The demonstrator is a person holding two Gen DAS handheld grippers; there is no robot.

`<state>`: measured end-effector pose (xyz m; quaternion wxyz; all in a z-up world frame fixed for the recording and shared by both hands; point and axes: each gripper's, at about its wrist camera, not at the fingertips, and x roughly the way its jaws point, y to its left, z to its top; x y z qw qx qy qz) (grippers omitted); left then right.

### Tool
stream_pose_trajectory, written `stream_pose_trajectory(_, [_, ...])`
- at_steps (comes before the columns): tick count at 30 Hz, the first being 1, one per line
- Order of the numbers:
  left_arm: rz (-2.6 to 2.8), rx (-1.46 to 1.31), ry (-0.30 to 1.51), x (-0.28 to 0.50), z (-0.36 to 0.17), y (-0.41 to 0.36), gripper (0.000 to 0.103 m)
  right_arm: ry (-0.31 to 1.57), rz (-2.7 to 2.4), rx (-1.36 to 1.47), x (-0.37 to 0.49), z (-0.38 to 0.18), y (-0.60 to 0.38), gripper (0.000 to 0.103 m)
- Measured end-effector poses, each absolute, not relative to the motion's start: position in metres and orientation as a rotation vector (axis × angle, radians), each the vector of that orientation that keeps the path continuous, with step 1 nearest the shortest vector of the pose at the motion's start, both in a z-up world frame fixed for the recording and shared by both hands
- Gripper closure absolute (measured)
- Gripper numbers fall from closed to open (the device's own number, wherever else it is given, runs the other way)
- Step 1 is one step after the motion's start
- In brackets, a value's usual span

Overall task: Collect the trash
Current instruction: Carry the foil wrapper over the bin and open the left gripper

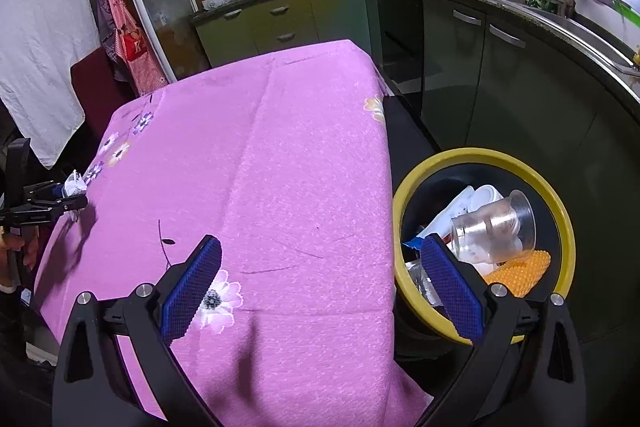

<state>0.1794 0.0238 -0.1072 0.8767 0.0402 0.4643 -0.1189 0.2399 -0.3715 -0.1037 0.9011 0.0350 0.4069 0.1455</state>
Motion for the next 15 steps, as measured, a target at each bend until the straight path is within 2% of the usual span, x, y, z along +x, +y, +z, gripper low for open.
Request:
stream_pose_trajectory(6, [-0.369, 0.161, 0.954, 0.179, -0.08, -0.021, 0.035, 0.808, 0.249, 0.081, 0.223, -0.09, -0.389, 0.005])
stream_pose_trajectory(15, [-0.665, 0.339, 0.893, 0.2, -0.051, -0.154, 0.035, 0.768, 0.078, 0.158, 0.175, -0.08, -0.461, 0.005])
